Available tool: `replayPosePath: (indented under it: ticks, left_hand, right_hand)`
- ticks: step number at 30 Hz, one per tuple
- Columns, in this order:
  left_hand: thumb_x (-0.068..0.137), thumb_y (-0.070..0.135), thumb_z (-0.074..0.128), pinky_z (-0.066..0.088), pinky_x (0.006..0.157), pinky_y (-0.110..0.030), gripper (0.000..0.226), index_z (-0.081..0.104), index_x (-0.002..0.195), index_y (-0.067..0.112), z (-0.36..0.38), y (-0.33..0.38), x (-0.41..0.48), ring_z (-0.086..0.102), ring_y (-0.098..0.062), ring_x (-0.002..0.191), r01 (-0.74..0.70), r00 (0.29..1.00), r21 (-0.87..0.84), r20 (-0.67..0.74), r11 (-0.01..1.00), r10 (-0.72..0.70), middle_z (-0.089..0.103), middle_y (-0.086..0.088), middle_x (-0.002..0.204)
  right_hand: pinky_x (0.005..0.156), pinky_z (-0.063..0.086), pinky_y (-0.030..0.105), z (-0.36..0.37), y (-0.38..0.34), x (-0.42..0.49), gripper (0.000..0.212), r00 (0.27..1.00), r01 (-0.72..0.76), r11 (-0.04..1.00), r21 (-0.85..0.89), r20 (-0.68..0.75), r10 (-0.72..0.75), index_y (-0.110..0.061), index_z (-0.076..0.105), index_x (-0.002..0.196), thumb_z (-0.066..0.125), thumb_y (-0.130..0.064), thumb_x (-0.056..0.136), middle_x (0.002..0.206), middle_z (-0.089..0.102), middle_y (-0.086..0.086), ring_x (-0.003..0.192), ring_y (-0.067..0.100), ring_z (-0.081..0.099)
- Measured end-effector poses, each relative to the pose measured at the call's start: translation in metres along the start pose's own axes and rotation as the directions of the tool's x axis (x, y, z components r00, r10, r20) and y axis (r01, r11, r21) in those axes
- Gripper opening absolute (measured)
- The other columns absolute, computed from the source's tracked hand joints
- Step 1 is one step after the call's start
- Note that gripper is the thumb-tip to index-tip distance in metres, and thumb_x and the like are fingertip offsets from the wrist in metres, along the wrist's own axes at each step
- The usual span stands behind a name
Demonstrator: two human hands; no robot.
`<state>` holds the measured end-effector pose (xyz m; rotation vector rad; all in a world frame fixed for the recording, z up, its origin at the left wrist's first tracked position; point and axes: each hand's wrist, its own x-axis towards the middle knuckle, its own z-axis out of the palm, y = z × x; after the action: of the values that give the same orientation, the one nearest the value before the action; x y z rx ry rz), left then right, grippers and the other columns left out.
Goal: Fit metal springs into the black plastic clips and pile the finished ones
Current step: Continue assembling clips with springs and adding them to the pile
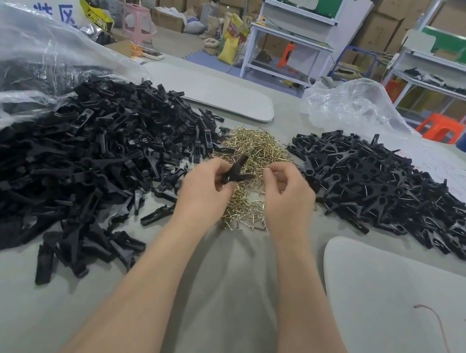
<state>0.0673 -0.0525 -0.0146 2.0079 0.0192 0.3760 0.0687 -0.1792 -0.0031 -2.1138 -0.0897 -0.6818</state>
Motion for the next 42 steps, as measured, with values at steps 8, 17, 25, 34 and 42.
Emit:
replayPosePath:
  ticks: [8,17,25,34,42]
  left_hand:
    - [0.089,0.015,0.061,0.046,0.084,-0.029,0.015,0.061,0.102,0.022,-0.002,-0.001,0.0,0.057,-0.014,0.094,0.008,1.0,0.076,-0.021,0.997,-0.006,0.063,0.003,0.104]
    - [0.089,0.015,0.061,0.041,0.08,-0.026,0.014,0.06,0.1,0.024,-0.002,-0.001,-0.001,0.055,-0.014,0.092,0.003,1.0,0.094,-0.009,0.996,-0.002,0.062,0.004,0.102]
    - [0.089,0.014,0.061,0.044,0.086,-0.03,0.018,0.062,0.106,0.021,-0.001,-0.001,-0.003,0.056,-0.014,0.1,-0.048,0.998,0.162,0.037,0.986,0.043,0.061,0.007,0.105]
    - [0.088,0.012,0.062,0.037,0.08,-0.023,0.022,0.064,0.109,0.019,0.001,-0.001,-0.003,0.054,-0.013,0.096,-0.156,0.988,0.234,0.024,0.96,0.154,0.062,0.004,0.105]
    - [0.088,0.01,0.061,0.04,0.082,-0.027,0.023,0.064,0.109,0.018,0.0,0.0,-0.005,0.051,-0.014,0.091,-0.241,0.971,0.312,0.066,0.919,0.232,0.057,0.007,0.1]
  right_hand:
    - [0.071,0.036,0.027,0.002,0.009,0.003,0.018,0.99,0.015,0.979,-0.202,0.138,0.013,-0.014,0.069,0.102,0.053,-0.013,0.095,0.089,0.064,0.003,0.079,0.015,0.052]
    - [0.068,0.036,0.012,0.001,0.003,0.003,0.024,0.984,0.068,0.987,-0.143,0.172,-0.043,-0.013,0.071,0.108,0.052,-0.008,0.094,0.089,0.052,0.0,0.078,0.012,0.052]
    - [0.066,0.056,0.019,-0.004,-0.002,0.005,0.009,0.963,-0.266,0.909,0.319,0.049,0.265,-0.014,0.063,0.083,0.061,-0.008,0.09,0.075,0.067,0.001,0.064,0.007,0.069]
    - [0.075,0.052,0.033,-0.011,0.0,0.007,0.014,0.926,-0.371,0.9,0.23,0.17,0.338,-0.021,0.067,0.071,0.07,-0.016,0.084,0.068,0.07,0.0,0.065,0.01,0.06]
    - [0.05,0.043,0.015,-0.01,0.0,0.006,0.019,0.938,-0.325,0.937,0.127,0.171,0.303,-0.023,0.066,0.064,0.071,-0.016,0.081,0.062,0.065,-0.004,0.055,0.007,0.056]
